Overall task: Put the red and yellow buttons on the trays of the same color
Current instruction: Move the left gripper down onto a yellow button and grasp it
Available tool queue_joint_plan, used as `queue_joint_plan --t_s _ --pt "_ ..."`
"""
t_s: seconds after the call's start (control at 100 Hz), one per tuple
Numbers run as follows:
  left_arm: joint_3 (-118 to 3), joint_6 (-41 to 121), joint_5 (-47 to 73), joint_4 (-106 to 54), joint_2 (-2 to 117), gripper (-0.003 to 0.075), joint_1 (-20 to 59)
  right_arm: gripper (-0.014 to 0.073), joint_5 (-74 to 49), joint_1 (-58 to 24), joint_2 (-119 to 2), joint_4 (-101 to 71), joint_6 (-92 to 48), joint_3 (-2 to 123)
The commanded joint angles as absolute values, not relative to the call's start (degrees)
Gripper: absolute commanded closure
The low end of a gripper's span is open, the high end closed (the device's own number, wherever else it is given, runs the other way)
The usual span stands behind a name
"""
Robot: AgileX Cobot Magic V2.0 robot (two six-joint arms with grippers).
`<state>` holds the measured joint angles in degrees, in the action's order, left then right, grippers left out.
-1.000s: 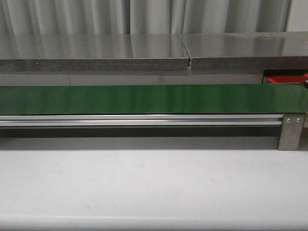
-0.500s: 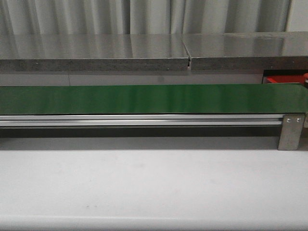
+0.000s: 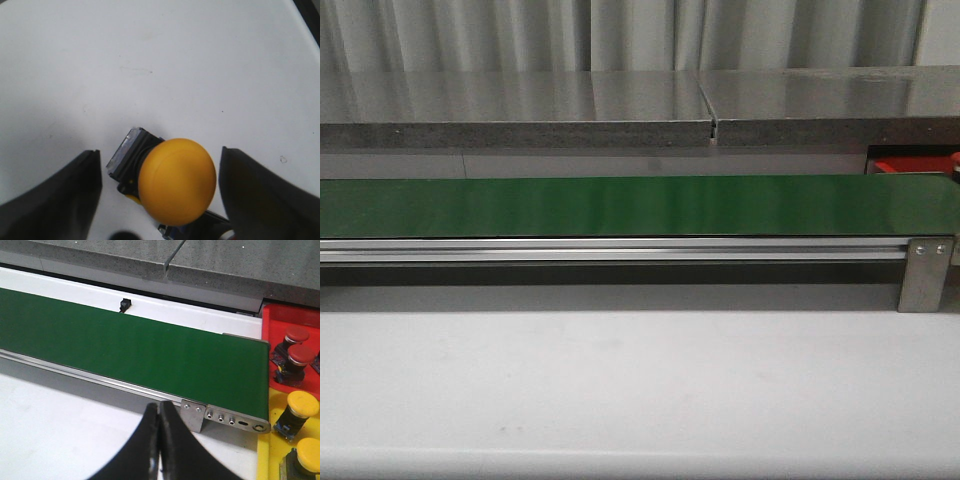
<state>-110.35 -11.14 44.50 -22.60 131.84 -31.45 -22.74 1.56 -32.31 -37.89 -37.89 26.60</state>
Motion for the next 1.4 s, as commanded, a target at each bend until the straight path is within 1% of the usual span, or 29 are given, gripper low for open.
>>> queue_joint_plan --t_s 0.0,0.07,0.3,0.37,0.49,0.63,0.75,1.05,1.22,1.39 --pt "-112.2 -11.7 42.3 -24.3 128.1 0.0367 -31.3 0.0669 -19.8 1.7 -32.3 -38.4 -38.3 28.2" --pt "-112.2 -11.7 42.3 -24.3 128.1 0.0395 -31.3 0.0669 -19.8 1.7 -32.3 -38.4 -38.3 28.2" --pt "-112.2 -11.7 42.6 -24.3 128.0 0.0423 -31.3 0.0669 -19.8 1.7 -32.3 -38.4 -38.3 28.2" --pt "-112.2 -11.5 42.6 -24.3 127.8 0.0468 -31.3 0.0669 -19.8 1.7 -32.3 -38.4 -38.3 28.2" --pt "-112.2 -11.3 42.6 -24.3 127.2 0.0571 -31.3 0.0669 -19.8 1.7 -32.3 -38.4 -38.3 28.2" --pt "-112.2 -11.0 42.6 -23.8 125.8 0.0638 -31.3 0.0669 -19.8 1.7 -32.3 -38.4 -38.3 28.2" --pt "-112.2 -8.9 42.9 -23.2 123.5 0.0660 -31.3 0.0669 -19.8 1.7 -32.3 -38.4 -38.3 28.2" --pt "-110.5 -5.0 48.7 -23.2 115.0 0.0660 -31.2 0.0669 -19.7 1.7 -32.3 -38.4 -38.3 28.2" --pt "-103.9 -2.6 46.5 -23.6 108.1 0.0660 -29.8 0.0669 -19.7 1.7 -32.3 -38.4 -38.3 28.2" --pt "-94.4 -0.6 42.8 -23.9 102.0 0.0660 -27.7 0.0669 -19.7 1.7 -32.3 -38.4 -38.3 28.2"
